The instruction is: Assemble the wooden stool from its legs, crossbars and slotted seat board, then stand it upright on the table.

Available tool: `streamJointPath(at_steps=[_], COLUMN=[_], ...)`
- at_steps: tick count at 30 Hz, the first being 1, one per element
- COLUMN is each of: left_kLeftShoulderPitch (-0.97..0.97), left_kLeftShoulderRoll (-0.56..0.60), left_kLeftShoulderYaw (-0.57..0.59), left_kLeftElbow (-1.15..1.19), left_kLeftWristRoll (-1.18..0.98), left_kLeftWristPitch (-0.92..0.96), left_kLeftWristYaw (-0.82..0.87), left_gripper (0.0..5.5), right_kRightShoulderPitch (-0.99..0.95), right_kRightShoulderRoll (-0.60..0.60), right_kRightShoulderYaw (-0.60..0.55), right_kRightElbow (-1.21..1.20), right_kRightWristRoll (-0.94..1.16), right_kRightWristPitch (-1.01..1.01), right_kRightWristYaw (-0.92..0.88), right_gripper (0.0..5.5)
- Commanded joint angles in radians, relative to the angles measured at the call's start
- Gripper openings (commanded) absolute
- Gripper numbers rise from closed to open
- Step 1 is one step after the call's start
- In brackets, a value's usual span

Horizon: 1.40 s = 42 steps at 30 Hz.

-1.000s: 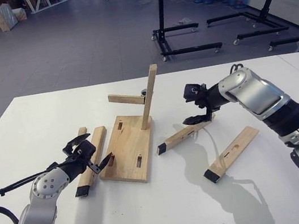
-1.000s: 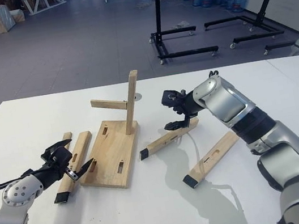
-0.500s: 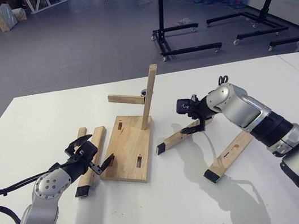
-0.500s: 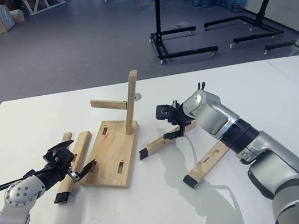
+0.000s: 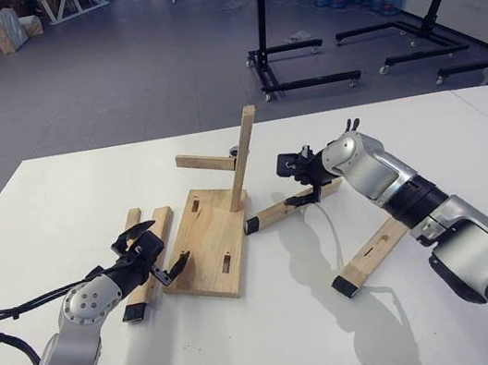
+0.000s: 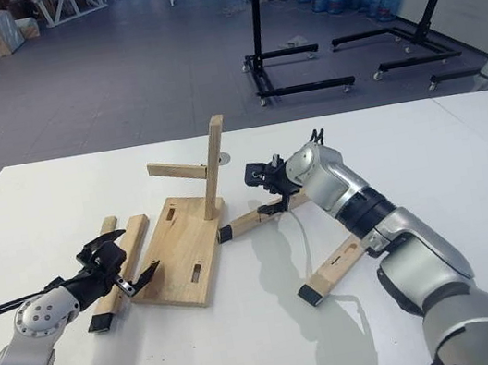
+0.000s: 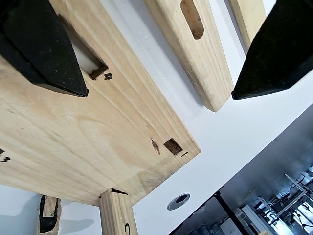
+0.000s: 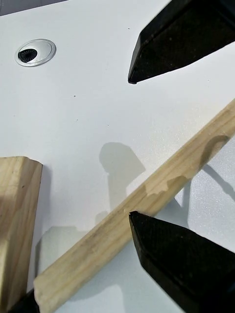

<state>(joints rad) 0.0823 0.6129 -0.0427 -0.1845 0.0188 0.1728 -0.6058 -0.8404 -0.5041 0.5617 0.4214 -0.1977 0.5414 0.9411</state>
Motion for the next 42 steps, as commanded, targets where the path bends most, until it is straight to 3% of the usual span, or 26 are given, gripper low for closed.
streamJointPath(at_steps=[1,9,35,38,42], left_kLeftShoulderPitch=[-0.011,-0.012,-0.026,-0.036,-0.038], left_kLeftShoulderRoll=[-0.008,-0.016,-0.019,-0.016,-0.013], left_kLeftShoulderYaw=[-0.014,-0.017,-0.043,-0.046,-0.039], left_kLeftElbow=[0.01,0.012,0.012,0.02,0.029], left_kLeftWristRoll=[0.015,0.019,0.019,0.017,0.016], left_kLeftWristPitch=[0.0,-0.002,0.004,0.0,-0.004], left_kLeftWristYaw=[0.007,0.006,0.001,-0.005,-0.008], left_gripper=[5.4,5.4,5.4,5.4,5.4], right_kRightShoulderPitch=[-0.026,-0.101,-0.011,0.025,0.022], right_kRightShoulderRoll=[0.059,0.187,0.433,0.431,0.331], right_kRightShoulderYaw=[-0.005,-0.044,-0.115,-0.131,-0.192], right_kRightElbow=[0.164,0.407,0.405,0.354,0.252], right_kRightWristRoll=[-0.029,-0.046,-0.051,-0.046,-0.023], right_kRightWristPitch=[-0.003,-0.076,-0.02,0.01,0.07], right_kRightWristYaw=[-0.029,-0.111,-0.246,-0.26,-0.237], right_gripper=[4.82,4.82,4.82,4.82,4.82])
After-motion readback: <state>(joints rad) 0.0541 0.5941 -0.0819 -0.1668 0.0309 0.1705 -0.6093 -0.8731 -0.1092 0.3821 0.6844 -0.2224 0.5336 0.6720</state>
